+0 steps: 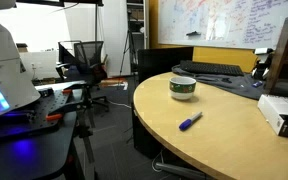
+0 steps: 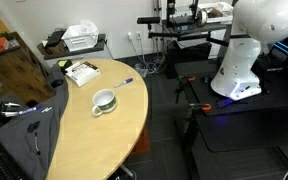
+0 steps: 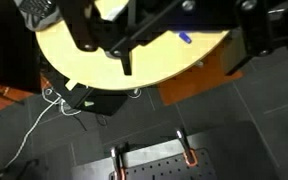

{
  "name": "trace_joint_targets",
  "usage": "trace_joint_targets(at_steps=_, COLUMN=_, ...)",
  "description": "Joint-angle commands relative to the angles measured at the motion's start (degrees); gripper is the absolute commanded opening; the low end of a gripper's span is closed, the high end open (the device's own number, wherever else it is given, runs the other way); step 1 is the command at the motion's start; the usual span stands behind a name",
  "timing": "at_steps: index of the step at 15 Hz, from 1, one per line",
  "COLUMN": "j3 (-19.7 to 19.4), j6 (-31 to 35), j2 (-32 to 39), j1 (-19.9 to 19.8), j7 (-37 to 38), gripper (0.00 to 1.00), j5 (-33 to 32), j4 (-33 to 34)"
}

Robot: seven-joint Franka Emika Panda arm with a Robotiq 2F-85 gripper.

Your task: Pick up the white marker and put it in the green cup

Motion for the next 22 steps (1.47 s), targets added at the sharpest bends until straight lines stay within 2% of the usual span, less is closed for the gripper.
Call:
trace_joint_targets(at_steps=1, j3=1.08, j6=-0.07, j2=0.42, j1=-1.37, j7=-0.79, gripper=1.00, j5=0.73, j4=0.09)
trace_joint_targets(at_steps=6, j3=1.08, j6=-0.07, j2=0.42, j1=-1.37, j7=-0.79, gripper=1.00, j5=0.73, j4=0.09)
trace_joint_targets(at_steps=8, j3=2.49, j6=3.58, j2=0.39, j1=-0.65, j7=-4.55, gripper=1.00, j5=-4.30, j4=-0.49)
trace_joint_targets(at_steps=12, j3=4.33, j6=10.15, j2=5.05, j1=1.78, j7=-8.88, gripper=1.00, j5=-10.25, j4=0.82)
trace_joint_targets(at_steps=17, j3=6.81, j6=26.64, j2=15.22, j1=5.35, j7=-12.95, gripper=1.00, j5=-15.75, j4=1.49)
trace_joint_targets(at_steps=22, j3=8.17, j6=43.22, j2=31.05, j1=8.34, j7=-21.34, gripper=1.00, j5=-17.17, j4=4.37)
